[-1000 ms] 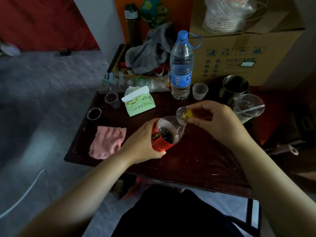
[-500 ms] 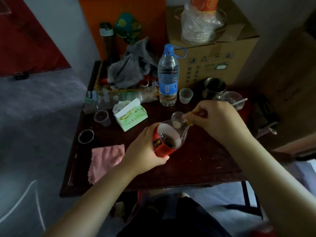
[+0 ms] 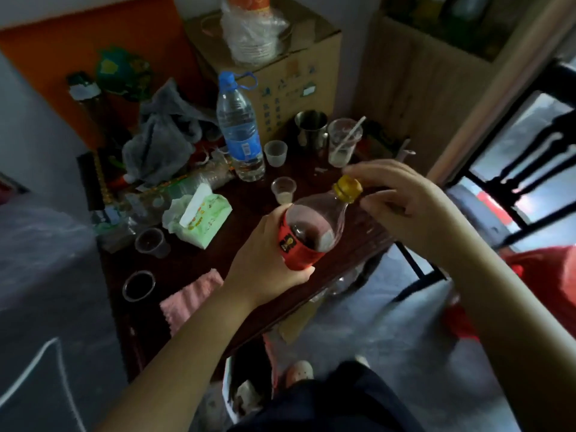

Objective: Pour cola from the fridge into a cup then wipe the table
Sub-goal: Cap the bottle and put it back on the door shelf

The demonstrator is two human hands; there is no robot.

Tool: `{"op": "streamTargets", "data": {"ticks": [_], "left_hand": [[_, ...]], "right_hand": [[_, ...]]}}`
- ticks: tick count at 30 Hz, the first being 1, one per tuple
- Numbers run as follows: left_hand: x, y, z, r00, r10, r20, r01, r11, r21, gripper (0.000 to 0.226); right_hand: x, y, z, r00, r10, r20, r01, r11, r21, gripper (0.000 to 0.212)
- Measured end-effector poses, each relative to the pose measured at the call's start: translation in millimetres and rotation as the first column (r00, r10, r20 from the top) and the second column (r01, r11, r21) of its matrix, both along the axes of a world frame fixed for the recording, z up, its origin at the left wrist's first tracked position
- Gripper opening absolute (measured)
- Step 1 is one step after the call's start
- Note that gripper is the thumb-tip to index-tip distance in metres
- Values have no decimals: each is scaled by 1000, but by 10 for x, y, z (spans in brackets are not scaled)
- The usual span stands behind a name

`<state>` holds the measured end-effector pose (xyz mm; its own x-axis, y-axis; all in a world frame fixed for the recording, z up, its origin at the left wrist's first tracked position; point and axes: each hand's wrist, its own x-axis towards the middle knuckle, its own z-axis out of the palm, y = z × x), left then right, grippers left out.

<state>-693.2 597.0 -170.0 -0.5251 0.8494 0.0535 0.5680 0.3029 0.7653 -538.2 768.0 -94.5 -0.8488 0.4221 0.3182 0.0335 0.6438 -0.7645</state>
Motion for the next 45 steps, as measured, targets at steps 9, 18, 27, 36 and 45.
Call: {"op": "streamTargets", "data": {"ticks": [9, 18, 27, 36, 45], "left_hand": [[896, 66, 217, 957, -282, -65, 282, 959, -12, 95], [2291, -56, 335, 830, -533, -165, 541, 841, 9, 104], [3279, -325, 564, 647, -751, -133, 762, 628, 159, 97], [3742, -482, 815, 378, -890, -257, 921, 331, 206, 101], [3875, -795, 877, 65, -960, -273, 983, 15, 181, 105]], "right_hand": [[1199, -367, 270, 858, -489, 156, 427, 849, 311, 34], [2707, -1246, 409, 501, -862, 73, 747, 474, 465, 59], [3899, -2260, 964, 649, -761, 12, 747, 641, 177, 27], [4068, -3085, 1240, 44, -996, 82, 897, 76, 435, 48], [4037, -3865, 1093, -48, -992, -118, 759, -113, 641, 42]]}}
